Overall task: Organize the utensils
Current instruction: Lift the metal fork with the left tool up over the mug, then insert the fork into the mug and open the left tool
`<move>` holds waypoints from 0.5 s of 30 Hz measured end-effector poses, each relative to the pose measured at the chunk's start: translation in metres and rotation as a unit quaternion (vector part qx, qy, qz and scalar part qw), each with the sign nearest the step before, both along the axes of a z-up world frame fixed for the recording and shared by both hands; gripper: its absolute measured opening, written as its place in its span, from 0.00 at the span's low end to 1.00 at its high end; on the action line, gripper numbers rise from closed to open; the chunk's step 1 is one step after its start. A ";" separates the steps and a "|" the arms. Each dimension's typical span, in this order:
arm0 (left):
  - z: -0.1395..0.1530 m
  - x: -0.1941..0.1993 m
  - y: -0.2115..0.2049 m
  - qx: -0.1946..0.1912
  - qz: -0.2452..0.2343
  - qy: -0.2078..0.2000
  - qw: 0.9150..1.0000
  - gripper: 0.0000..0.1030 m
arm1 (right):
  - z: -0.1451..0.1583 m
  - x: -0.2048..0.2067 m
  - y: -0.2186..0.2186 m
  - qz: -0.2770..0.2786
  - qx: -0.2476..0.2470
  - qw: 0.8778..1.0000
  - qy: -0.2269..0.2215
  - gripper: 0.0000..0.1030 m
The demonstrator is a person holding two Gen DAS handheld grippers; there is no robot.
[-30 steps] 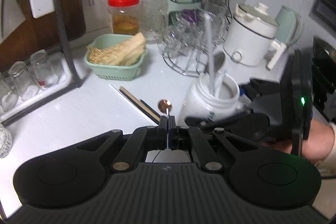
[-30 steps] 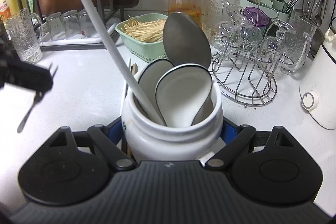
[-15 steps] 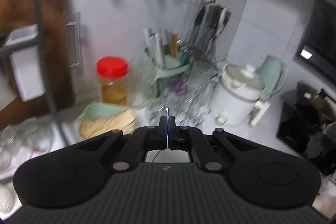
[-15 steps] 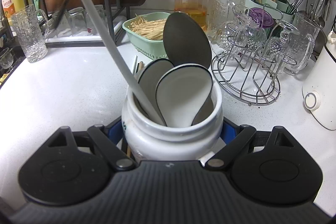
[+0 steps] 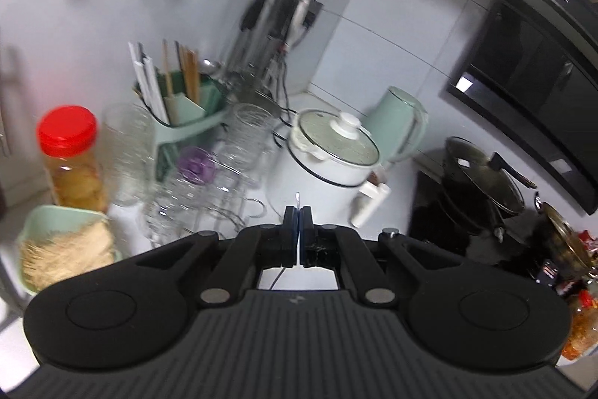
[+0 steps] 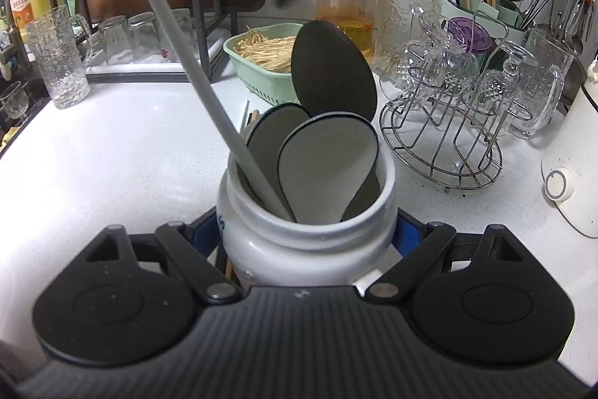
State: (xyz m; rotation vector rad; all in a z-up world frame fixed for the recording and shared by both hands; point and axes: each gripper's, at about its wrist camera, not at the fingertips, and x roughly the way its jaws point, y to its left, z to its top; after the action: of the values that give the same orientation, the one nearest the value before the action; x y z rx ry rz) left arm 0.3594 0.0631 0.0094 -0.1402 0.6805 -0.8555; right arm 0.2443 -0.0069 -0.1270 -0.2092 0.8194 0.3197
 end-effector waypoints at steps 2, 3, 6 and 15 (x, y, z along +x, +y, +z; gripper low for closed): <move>-0.004 -0.002 -0.006 0.000 -0.007 0.007 1.000 0.01 | 0.000 0.000 0.000 0.003 0.000 1.000 -0.001 0.89; -0.006 -0.002 -0.008 -0.003 -0.009 0.012 1.000 0.01 | 0.000 0.000 0.000 0.004 0.000 1.000 -0.001 0.89; -0.014 -0.006 -0.009 -0.004 -0.009 0.024 1.000 0.01 | 0.000 -0.001 0.000 0.007 0.000 1.000 -0.001 0.89; -0.032 -0.019 -0.004 -0.021 -0.008 0.036 0.999 0.01 | 0.000 -0.001 -0.001 0.012 0.002 1.000 -0.004 0.89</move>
State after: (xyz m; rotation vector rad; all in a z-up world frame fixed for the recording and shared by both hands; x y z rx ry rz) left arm 0.3403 0.0595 -0.0223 -0.2048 0.7330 -0.8840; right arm 0.2431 -0.0074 -0.1272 -0.2167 0.8099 0.3425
